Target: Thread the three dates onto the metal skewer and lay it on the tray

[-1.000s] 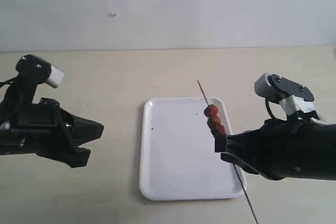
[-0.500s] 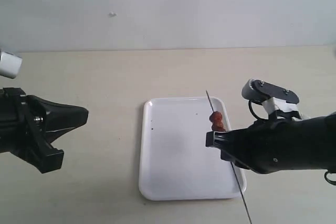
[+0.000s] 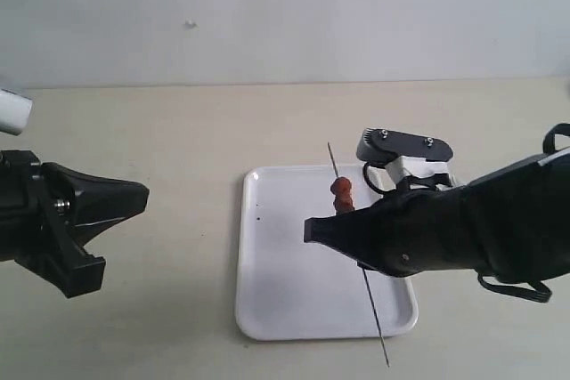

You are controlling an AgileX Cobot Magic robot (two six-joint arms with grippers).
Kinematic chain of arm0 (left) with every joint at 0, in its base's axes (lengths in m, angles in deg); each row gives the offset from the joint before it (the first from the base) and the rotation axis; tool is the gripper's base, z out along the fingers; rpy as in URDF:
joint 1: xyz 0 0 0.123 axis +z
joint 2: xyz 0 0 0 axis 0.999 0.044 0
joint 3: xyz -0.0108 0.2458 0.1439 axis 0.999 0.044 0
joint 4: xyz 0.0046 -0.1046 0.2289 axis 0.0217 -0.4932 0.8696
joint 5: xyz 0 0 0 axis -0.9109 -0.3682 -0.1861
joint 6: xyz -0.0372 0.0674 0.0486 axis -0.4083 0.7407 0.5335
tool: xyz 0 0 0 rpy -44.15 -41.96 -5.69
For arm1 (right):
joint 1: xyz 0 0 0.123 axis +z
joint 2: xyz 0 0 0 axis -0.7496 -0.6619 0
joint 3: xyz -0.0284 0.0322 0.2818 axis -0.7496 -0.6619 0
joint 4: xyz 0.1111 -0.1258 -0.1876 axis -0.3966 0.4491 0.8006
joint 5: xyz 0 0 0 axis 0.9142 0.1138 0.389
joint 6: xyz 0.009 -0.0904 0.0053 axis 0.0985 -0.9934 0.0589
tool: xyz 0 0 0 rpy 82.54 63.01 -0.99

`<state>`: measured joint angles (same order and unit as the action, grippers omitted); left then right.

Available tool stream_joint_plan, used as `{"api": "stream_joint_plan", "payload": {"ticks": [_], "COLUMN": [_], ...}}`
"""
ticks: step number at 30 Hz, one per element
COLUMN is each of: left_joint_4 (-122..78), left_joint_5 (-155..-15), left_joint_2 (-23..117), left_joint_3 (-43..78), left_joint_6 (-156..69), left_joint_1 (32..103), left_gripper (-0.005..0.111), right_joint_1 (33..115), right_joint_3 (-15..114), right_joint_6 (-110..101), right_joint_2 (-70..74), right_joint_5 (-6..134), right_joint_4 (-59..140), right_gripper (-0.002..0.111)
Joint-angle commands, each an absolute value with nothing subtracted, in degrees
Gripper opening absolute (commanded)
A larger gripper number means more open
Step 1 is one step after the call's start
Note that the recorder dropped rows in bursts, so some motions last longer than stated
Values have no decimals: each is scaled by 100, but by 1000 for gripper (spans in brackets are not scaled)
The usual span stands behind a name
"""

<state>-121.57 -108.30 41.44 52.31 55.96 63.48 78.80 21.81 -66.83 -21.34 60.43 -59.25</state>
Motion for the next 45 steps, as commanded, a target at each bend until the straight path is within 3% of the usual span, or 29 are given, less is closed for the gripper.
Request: {"api": "stream_joint_plan", "payload": {"ticks": [1, 17, 35, 45], "left_joint_4": [-12209, -12209, -12209, -12209], "left_joint_5": [-10949, -11346, -11240, -9429], "left_joint_2": [4117, 4117, 4051, 1483], "left_joint_3": [5304, 5304, 5326, 6032], "left_joint_6": [5624, 5584, 5622, 5397], "left_joint_1": [6353, 6353, 6353, 6353], "left_gripper": [0, 0, 0, 0], "right_joint_1": [8051, 8051, 8051, 8051], "right_joint_3": [2467, 2931, 2960, 2520], "right_joint_6": [-6389, -5748, -6079, -7080], "right_joint_2": [-2413, -3537, -3034, -1585], "right_joint_5": [5457, 5388, 5523, 5881], "right_joint_4": [-5946, -5213, -5035, -5037], "right_gripper": [0, 1, 43, 43]}}
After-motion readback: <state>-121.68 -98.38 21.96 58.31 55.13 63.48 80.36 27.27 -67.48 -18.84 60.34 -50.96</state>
